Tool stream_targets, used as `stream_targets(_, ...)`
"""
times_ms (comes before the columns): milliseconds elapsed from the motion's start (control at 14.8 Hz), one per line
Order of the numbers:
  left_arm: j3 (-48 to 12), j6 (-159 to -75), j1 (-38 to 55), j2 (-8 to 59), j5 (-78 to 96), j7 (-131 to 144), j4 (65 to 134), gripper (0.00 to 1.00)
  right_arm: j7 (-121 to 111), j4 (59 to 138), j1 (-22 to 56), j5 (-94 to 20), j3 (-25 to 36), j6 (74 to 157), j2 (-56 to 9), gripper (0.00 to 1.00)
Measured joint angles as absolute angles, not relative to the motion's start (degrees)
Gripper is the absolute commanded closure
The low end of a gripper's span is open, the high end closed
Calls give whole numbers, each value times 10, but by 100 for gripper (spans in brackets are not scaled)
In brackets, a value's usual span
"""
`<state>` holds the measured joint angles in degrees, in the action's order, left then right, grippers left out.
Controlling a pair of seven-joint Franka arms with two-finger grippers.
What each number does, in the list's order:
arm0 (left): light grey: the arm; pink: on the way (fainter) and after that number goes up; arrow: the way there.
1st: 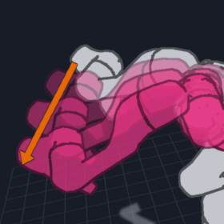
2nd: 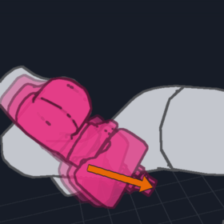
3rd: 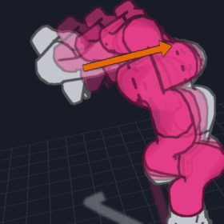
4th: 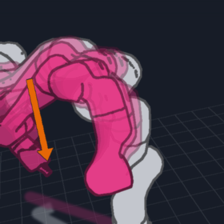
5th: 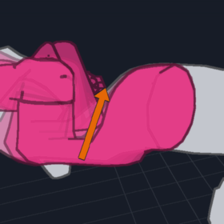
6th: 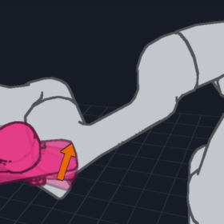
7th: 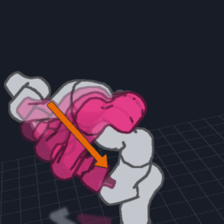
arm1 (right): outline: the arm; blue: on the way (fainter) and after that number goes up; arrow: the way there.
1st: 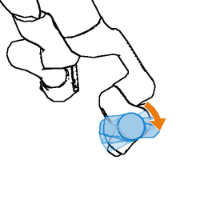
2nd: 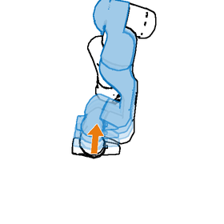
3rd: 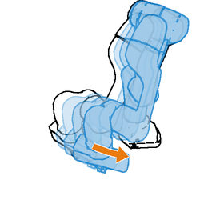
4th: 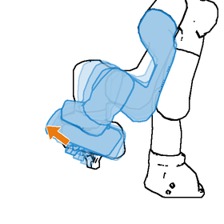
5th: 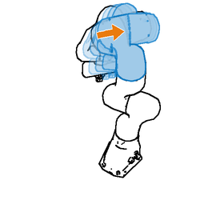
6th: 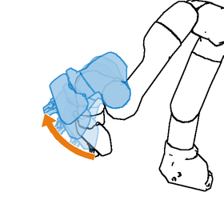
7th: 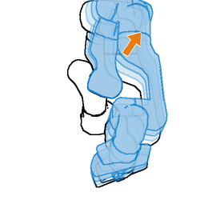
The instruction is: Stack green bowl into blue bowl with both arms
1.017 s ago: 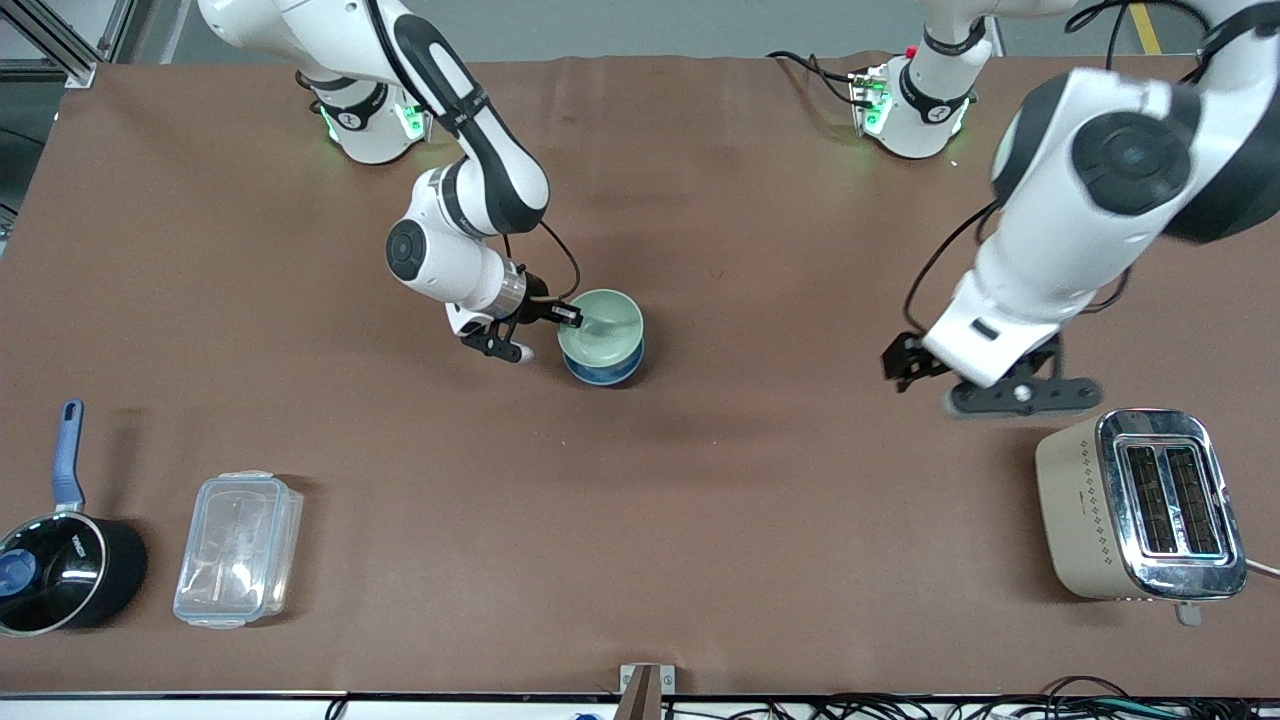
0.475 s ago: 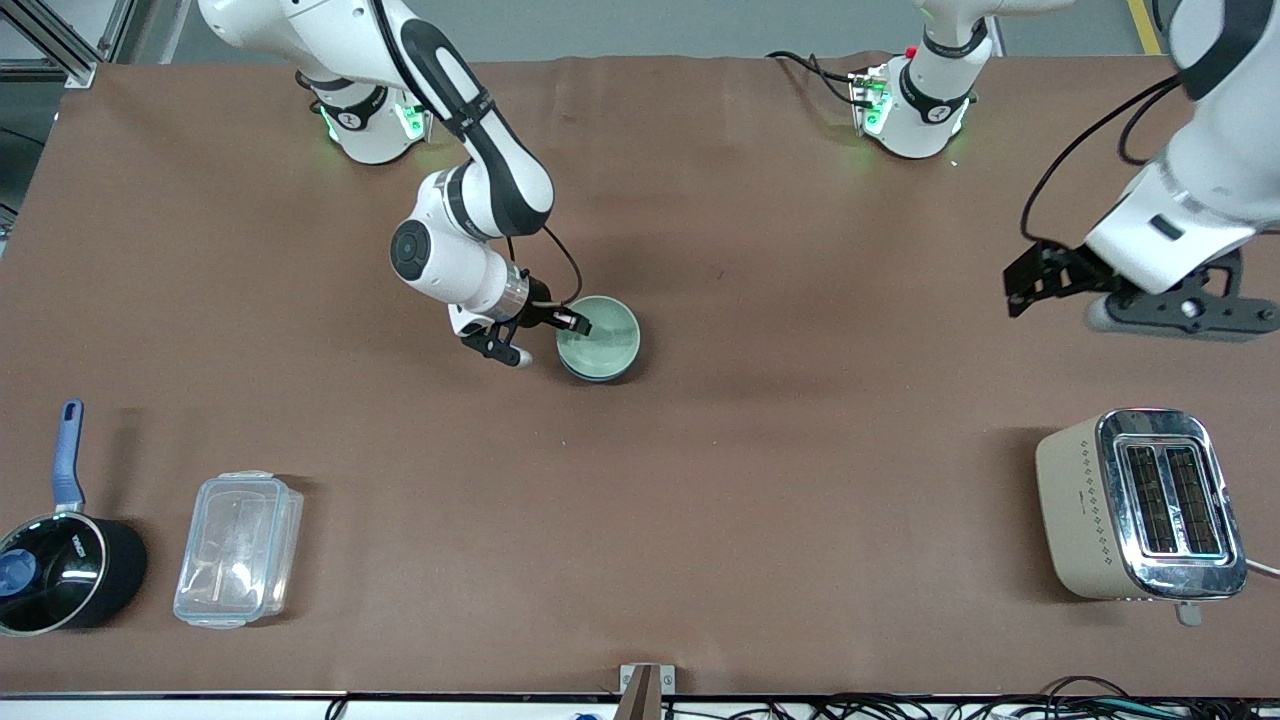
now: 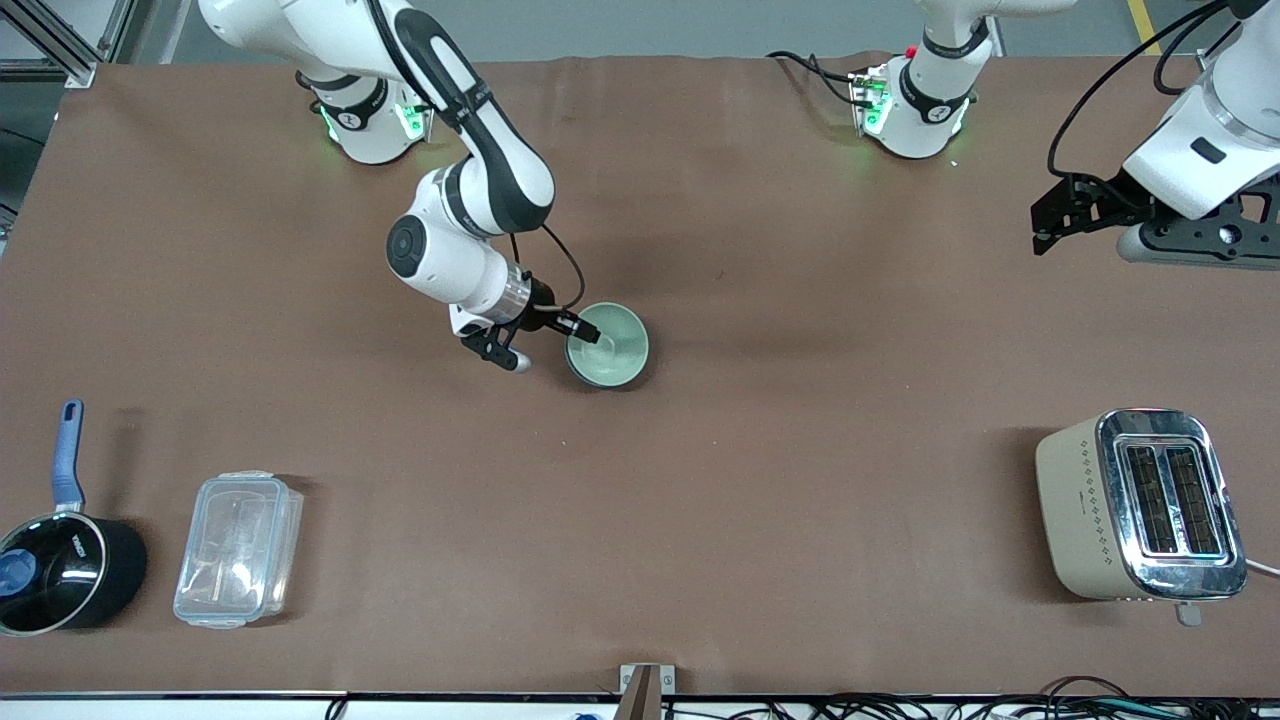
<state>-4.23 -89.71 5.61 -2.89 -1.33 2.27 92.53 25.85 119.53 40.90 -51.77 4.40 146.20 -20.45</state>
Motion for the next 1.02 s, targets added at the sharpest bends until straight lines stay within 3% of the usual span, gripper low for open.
stream_targets(203, -42, -898, 57, -28, -13, 23, 927, 0, 263, 1200, 400, -518, 50, 1460, -174, 0)
stream_targets(475, -42, -898, 58, -28, -13, 24, 929, 0, 258, 1220, 354, -499, 65, 1456, -116, 0)
stream_targets(1017, -41, -898, 60, -28, -13, 25, 930, 0, 200, 1218, 109, -144, 74, 1194, 2, 0)
